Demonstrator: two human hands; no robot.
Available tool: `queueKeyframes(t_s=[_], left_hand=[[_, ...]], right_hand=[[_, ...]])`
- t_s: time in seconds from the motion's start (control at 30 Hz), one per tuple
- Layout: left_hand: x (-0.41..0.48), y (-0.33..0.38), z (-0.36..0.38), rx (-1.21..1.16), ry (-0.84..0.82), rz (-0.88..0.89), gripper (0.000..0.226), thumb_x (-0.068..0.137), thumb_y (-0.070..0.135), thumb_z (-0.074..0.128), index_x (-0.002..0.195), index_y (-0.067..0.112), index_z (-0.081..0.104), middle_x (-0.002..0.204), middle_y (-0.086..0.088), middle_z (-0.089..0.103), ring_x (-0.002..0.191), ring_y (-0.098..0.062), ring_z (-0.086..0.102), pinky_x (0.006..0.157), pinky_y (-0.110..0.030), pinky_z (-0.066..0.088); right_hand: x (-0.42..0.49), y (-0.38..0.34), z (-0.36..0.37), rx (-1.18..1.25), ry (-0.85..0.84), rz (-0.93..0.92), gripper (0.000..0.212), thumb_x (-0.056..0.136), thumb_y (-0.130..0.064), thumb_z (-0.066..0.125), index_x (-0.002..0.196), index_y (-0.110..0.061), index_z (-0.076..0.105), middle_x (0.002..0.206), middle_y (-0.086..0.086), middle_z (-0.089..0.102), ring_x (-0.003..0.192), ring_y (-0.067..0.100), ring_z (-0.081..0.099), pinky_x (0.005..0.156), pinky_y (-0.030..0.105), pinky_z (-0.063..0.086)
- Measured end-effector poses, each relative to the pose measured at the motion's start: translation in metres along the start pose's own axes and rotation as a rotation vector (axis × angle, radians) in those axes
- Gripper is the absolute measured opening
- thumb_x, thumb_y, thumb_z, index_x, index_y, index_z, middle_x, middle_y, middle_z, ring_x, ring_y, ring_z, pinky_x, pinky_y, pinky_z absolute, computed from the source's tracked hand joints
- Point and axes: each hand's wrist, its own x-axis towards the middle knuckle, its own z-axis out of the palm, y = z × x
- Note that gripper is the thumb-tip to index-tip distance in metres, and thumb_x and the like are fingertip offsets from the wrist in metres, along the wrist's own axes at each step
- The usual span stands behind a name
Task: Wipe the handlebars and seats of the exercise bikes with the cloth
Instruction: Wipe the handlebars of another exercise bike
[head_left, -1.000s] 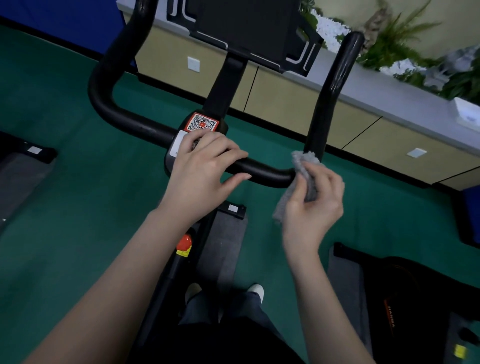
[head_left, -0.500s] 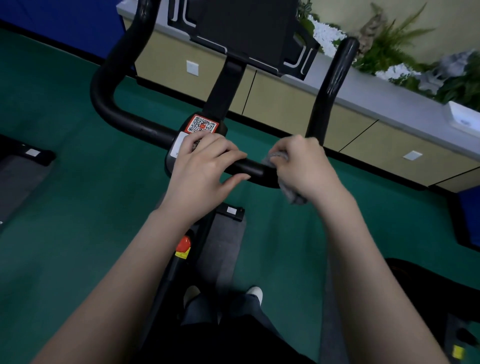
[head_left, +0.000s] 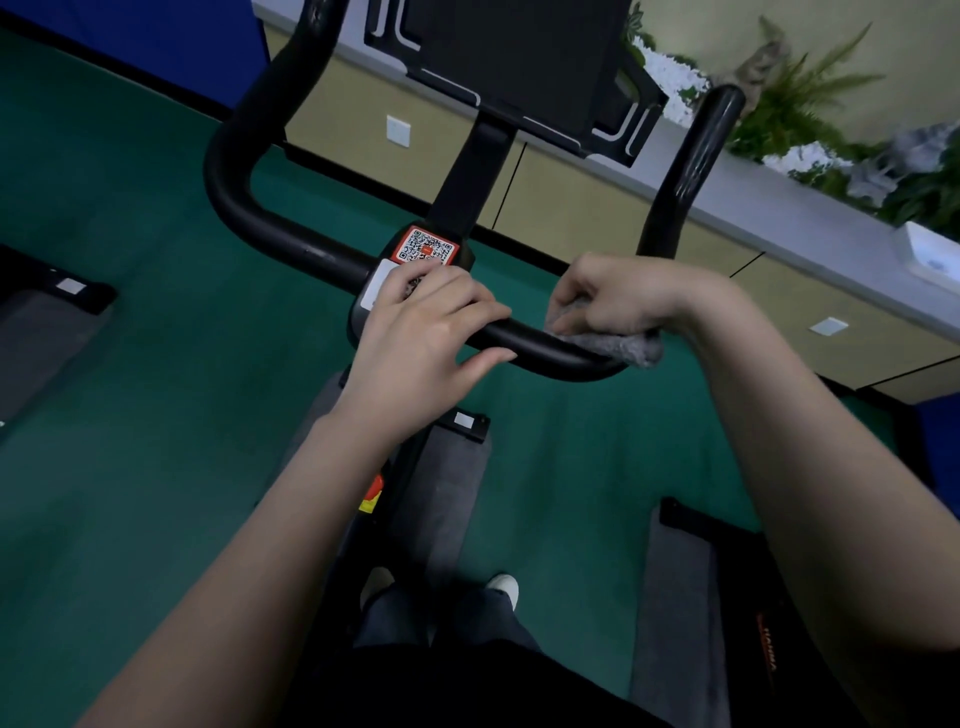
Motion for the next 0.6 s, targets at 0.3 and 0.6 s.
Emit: queueKeyframes(t_s=[0.3, 0.6], left_hand=[[0.0, -0.002, 0.002, -0.007, 0.001, 0.011, 0.032, 0.083, 0.043, 0.068, 0.103, 0.018, 0.071, 0.098, 0.008, 0.067, 0.102, -0.015, 0.061, 0.105, -0.031, 0.029], [0.001, 0.0, 0.0, -0.01, -0.016, -0.005, 0.032, 0.083, 0.042, 0.069, 0.103, 0.018, 0.072, 0.099, 0.008, 0.067, 0.102, -0.015, 0.061, 0.104, -0.033, 0.031]], right_hand=[[0.004, 0.001, -0.014, -0.248, -0.091, 0.061, 0.006, 0.089, -0.019, 0.064, 0.083, -0.019, 0.065, 0.086, 0.003, 0.068, 0.084, 0.024, 0.064, 0.078, 0.038, 0.056], [-0.023, 0.022, 0.015, -0.061, 0.336, -0.1, 0.014, 0.092, -0.017, 0.059, 0.097, -0.012, 0.07, 0.094, 0.003, 0.067, 0.094, 0.018, 0.059, 0.078, 0.019, 0.037]])
